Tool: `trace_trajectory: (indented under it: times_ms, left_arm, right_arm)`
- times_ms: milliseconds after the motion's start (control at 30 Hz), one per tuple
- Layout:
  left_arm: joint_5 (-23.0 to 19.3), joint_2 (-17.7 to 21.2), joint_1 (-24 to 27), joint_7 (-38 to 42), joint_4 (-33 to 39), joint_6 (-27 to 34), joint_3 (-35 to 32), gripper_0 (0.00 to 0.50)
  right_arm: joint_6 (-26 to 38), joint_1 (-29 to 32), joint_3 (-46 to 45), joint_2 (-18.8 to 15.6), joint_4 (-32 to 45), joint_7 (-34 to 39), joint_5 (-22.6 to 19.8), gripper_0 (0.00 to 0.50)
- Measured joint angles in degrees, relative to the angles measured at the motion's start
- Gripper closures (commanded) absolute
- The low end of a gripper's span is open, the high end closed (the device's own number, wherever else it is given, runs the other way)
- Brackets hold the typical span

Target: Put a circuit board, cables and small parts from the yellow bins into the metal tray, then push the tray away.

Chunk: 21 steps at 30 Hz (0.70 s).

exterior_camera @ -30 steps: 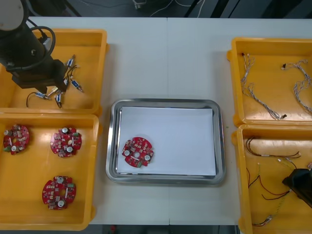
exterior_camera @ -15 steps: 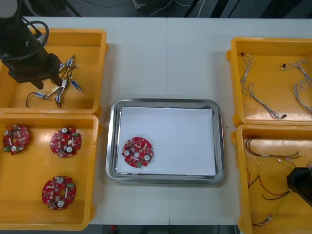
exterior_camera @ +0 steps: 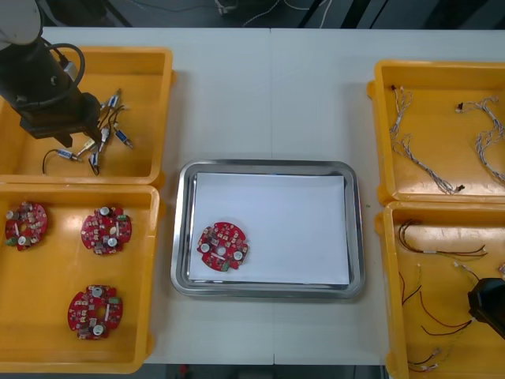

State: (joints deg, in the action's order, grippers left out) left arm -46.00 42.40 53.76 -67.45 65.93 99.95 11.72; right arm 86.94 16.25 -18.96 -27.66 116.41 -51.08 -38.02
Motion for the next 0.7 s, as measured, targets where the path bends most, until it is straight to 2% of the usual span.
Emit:
trace_trajectory:
  times_ms: [233,500,700]
  left_arm:
    - [0.0,0.0,0.0,-1.2,-3.0,-2.6,0.5,0.000]
    - [0.0,-0.1,0.0,-11.4,-6.4,-5.3,0.6,0.000]
    - [0.1,-0.1,0.0,-11.6,-7.4,-7.7,2.7,0.000]
  right_arm:
    - [7.3,-0.6,-4.0,-2.8,4.9,0.0,-1.4,0.500]
    - [16.6,-3.0,-7.4,-7.7,9.7,0.0,-2.7,0.500]
    - [22.5,-6.2,-9.2,-11.8,11.4,0.0,-4.6,0.500]
